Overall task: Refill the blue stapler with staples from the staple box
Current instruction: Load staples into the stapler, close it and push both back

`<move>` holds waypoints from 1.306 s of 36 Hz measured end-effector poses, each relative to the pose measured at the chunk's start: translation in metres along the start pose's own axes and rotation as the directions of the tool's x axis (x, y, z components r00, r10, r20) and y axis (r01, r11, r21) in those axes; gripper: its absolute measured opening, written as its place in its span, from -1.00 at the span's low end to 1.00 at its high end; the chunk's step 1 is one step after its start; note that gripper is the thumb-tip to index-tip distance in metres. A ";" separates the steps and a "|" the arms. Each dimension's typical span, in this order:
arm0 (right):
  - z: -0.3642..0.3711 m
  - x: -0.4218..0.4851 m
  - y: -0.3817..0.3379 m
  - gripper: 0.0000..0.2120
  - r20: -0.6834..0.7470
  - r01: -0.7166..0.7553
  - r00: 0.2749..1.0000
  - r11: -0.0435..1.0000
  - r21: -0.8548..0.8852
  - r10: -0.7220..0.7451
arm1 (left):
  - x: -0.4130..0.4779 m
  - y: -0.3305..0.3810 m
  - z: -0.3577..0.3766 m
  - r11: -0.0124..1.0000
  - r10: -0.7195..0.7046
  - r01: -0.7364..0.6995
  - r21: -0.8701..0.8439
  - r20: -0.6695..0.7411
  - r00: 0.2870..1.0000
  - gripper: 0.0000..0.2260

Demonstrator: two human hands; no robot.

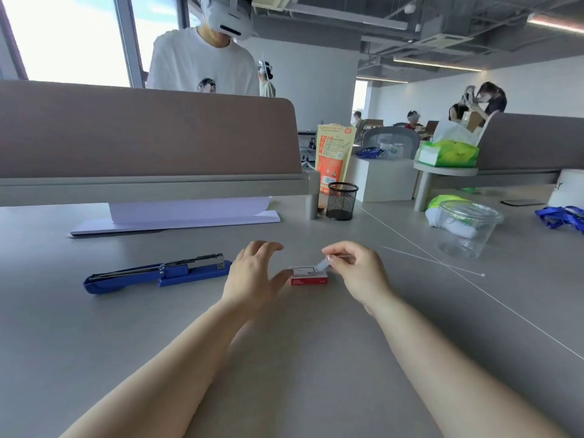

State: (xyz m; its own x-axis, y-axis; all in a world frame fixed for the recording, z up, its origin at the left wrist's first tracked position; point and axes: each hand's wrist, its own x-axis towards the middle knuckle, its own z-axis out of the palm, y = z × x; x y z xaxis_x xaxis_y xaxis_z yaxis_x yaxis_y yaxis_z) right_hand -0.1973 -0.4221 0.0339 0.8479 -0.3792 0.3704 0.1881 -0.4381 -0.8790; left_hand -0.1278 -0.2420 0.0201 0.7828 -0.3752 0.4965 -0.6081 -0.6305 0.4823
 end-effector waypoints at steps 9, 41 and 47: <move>0.086 0.006 -0.035 -0.76 0.149 -0.069 0.988 0.988 0.138 0.048 | -0.043 -0.076 -0.088 0.956 -0.064 0.088 0.279 -0.092 0.994 -0.56; 0.172 0.002 -0.037 -0.84 0.067 0.117 0.989 0.969 0.219 -0.134 | -0.049 -0.143 -0.109 0.933 -0.168 0.208 0.294 -0.154 0.974 -0.80; 0.171 0.000 -0.036 -0.70 0.110 0.142 0.979 0.966 0.218 -0.169 | -0.051 -0.141 -0.112 0.952 -0.137 0.178 0.249 -0.172 0.975 -0.80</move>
State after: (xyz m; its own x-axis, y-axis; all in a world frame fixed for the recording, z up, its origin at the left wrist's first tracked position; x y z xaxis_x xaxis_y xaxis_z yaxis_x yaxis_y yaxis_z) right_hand -0.1198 -0.2668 0.0143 0.8530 -0.2080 0.4786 0.4102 -0.2995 -0.8614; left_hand -0.0968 -0.0582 0.0075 0.8244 -0.1624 0.5422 -0.4066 -0.8363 0.3678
